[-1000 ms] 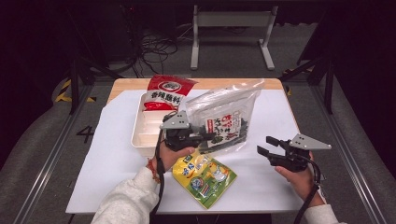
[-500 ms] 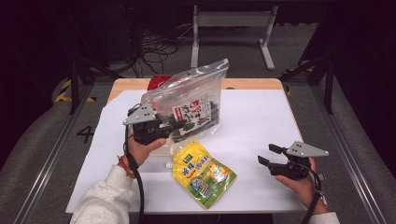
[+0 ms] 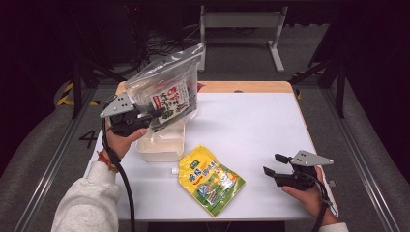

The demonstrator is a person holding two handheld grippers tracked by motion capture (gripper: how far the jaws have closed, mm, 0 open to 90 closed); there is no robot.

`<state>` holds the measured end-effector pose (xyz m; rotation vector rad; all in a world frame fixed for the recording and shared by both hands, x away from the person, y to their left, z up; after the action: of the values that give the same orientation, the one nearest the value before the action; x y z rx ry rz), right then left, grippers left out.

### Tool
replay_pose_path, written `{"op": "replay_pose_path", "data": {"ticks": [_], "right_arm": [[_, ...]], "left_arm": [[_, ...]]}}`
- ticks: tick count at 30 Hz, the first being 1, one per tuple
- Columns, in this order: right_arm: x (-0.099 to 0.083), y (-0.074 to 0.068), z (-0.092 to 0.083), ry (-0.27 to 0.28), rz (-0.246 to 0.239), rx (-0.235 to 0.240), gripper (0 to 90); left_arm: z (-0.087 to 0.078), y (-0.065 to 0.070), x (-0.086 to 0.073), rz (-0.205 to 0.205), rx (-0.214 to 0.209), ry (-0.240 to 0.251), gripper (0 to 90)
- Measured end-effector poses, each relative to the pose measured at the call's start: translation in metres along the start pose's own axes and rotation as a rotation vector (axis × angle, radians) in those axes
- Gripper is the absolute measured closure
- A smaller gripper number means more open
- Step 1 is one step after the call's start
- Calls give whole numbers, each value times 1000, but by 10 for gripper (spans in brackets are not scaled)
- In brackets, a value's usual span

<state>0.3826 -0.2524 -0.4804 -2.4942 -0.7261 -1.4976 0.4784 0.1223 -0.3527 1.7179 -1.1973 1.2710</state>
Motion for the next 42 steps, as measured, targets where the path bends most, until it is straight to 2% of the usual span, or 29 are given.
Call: {"op": "replay_pose_path", "data": {"ticks": [2, 6, 12, 14, 20, 23, 27, 35, 39, 42], "right_arm": [[-1, 0, 0, -4, 3, -2, 321], [-5, 0, -1, -12, 5, -7, 318], [-8, 0, -2, -22, 7, -11, 314], [-10, -1, -1, -29, 4, -11, 312], [-13, -1, -1, -40, 7, -11, 309], [-15, -2, -1, -44, 5, -10, 298], [-16, -1, 0, -50, 10, -12, 293], [-17, -3, 2, -61, 0, -7, 289], [-18, -5, 4, -66, -5, -7, 285], [-17, -6, 4, -64, -7, -2, 284]], "left_arm": [[-2, -6, -5, 0, 22, -18, 742], [-1, -14, -16, 4, 32, -56, 742], [-1, -24, -26, -7, 57, -84, 742], [1, -28, -35, -5, 60, -105, 741], [2, -30, -42, -16, 32, -96, 742], [-1, -29, -45, -20, 12, -109, 742], [-2, -29, -49, -27, 11, -133, 744], [-5, -31, -52, -46, 23, -143, 746], [7, -30, -58, -30, 33, -227, 746], [10, -31, -58, -22, 42, -233, 746]]}}
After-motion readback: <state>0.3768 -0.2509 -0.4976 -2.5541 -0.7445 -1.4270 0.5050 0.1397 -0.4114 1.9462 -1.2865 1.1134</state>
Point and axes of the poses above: each handheld gripper's, and its own axes: z roughly forward along the jaws, x roughly out of its top, y roughly to its right, the point moved 10 cm from there along z, roughly forward along the jaws, and after that the axes turned 15 degrees about -x, right-handed, at the moved point
